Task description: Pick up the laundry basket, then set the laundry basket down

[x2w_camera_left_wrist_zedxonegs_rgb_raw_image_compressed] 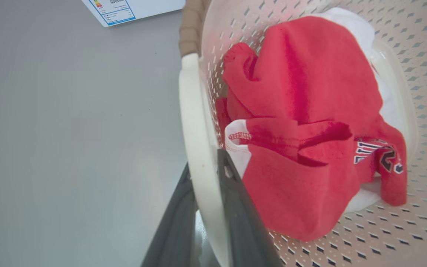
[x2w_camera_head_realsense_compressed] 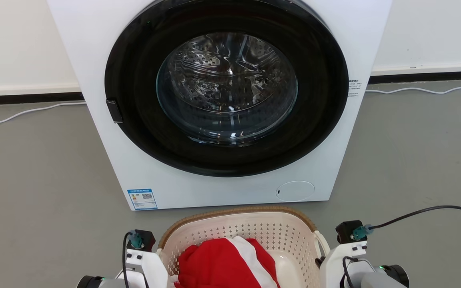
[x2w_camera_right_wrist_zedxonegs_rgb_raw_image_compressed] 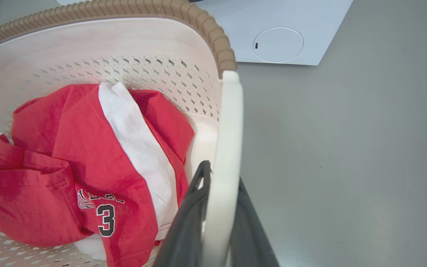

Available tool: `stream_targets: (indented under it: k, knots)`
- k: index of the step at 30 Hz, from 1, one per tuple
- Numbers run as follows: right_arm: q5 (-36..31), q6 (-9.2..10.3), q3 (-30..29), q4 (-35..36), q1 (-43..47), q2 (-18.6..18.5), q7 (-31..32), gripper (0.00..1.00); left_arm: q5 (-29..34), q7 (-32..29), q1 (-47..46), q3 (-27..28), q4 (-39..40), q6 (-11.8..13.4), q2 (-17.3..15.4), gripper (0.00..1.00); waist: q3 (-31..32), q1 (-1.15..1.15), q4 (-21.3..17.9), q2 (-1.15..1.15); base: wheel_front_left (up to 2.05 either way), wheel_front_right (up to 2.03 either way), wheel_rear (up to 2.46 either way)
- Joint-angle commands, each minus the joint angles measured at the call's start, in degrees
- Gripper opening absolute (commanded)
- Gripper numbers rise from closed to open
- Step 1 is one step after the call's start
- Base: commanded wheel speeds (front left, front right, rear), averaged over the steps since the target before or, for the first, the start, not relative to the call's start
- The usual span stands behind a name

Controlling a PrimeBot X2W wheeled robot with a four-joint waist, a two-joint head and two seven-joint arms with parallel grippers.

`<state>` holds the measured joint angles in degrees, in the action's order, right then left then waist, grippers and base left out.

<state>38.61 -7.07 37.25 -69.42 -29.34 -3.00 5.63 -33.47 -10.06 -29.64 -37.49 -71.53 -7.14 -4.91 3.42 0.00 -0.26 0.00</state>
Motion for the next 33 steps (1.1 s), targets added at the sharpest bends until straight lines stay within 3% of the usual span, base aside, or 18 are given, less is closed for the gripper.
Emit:
stream_targets:
  k: [1,33]
  knots:
    - [0.4,-0.42,1.2,1.1,-0.7,0.1,-0.2,0.00,-0.4,0.5,-2.0,0.6,1.3,-0.3,-1.6,0.00,-0.1,0.00,0.1,0.00,0.00,0.00,0.00]
    - [5.2,-0.42,6.2,-0.5,-2.2,0.1,-0.5,0.00,-4.9,0.7,-4.0,-3.8,0.3,-0.4,-2.2,0.00,-0.7,0.00,-0.2,0.00,0.00,0.00,0.00]
